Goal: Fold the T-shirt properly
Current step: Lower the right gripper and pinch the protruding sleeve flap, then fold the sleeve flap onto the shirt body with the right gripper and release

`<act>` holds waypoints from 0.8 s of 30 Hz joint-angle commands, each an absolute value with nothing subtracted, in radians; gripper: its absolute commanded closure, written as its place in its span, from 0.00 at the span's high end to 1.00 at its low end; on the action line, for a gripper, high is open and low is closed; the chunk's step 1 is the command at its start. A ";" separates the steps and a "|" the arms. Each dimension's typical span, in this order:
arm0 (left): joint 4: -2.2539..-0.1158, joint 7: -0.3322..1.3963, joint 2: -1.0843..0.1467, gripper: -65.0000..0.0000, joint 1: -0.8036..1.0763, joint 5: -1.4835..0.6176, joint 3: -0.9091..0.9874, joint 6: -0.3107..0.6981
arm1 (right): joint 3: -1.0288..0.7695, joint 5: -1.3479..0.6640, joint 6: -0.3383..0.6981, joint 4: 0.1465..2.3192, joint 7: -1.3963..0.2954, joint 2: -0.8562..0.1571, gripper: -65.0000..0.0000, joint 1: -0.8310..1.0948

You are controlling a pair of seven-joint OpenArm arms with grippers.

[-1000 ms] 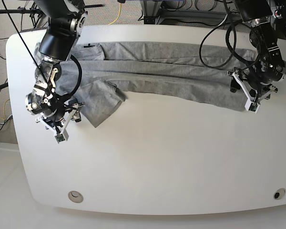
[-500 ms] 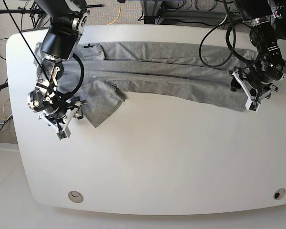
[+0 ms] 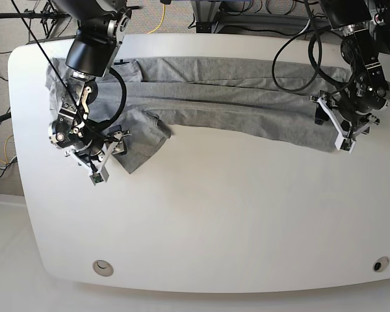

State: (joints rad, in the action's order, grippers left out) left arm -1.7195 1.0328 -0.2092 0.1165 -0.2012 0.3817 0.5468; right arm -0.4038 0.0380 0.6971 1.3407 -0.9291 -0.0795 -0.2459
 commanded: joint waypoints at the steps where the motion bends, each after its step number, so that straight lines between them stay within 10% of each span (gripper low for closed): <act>1: -1.736 1.023 -0.222 0.61 0.105 -0.208 0.384 0.545 | -0.404 0.027 0.698 1.357 -0.921 -0.090 0.56 -0.268; 15: -1.736 1.023 -0.223 0.61 0.105 -0.208 0.386 0.547 | -0.403 0.027 0.698 1.359 -0.914 -0.071 0.53 -0.217; 24: -1.736 1.023 -0.223 0.61 0.104 -0.208 0.384 0.547 | -0.400 0.027 0.698 1.360 -0.915 -0.077 0.06 -0.216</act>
